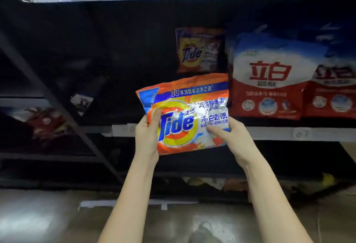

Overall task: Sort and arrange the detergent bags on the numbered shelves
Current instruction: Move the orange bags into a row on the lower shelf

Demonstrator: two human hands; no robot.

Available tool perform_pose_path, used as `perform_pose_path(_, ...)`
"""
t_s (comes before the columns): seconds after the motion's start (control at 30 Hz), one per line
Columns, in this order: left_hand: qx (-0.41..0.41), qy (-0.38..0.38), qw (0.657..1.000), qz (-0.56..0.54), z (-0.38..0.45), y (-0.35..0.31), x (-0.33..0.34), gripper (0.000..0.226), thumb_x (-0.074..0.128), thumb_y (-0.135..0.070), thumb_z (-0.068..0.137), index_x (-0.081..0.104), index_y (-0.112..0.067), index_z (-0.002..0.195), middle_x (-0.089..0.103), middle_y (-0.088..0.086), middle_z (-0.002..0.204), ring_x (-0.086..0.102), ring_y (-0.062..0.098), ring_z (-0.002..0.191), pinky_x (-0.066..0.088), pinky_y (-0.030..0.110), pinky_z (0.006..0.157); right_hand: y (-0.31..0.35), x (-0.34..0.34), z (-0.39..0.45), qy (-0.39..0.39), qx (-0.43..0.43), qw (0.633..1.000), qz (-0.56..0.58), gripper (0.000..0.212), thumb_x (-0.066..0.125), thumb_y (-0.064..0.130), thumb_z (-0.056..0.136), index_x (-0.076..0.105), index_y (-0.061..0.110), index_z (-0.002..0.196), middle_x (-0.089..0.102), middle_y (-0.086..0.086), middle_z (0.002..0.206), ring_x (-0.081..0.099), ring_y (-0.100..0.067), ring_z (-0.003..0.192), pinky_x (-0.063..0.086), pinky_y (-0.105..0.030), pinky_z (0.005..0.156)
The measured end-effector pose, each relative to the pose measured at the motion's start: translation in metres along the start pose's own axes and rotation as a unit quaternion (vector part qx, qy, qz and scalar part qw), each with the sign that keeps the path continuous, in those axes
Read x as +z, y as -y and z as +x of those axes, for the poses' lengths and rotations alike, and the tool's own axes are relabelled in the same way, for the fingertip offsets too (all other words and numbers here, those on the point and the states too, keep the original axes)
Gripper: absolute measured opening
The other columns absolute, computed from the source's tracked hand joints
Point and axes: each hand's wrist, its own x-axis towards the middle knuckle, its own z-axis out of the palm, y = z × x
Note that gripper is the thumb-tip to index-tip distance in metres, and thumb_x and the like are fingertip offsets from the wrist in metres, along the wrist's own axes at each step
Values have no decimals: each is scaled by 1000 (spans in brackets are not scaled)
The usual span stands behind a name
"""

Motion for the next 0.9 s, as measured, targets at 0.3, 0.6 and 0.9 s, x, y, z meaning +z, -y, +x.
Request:
perform_pose_path(0.3,-1,48,998,29,129,-8,39,8,64,-29,89,64,-21,91,74,0,82,72,19,77,58,39,75,-12,11,122,-128,26,988,80,23,66,-7,79,63,8,97,68,-5,90,66,-12,70,54,-21,64)
perform_pose_path(0.6,-32,87,991,95,251,-8,84,26,61,-32,90,62,-17,112,72,7,98,71,24,88,55,46,85,-8,0,241,-196,46,975,92,44,56,-12,84,52,-2,127,60,-17,116,61,-30,96,55,-27,74)
perform_pose_path(0.9,6,103,988,117,322,-6,129,31,59,-27,93,62,-9,117,70,13,102,69,26,89,57,40,77,-8,-12,315,-273,75,959,36,34,49,12,96,48,6,130,57,-9,118,56,-24,104,45,-30,90)
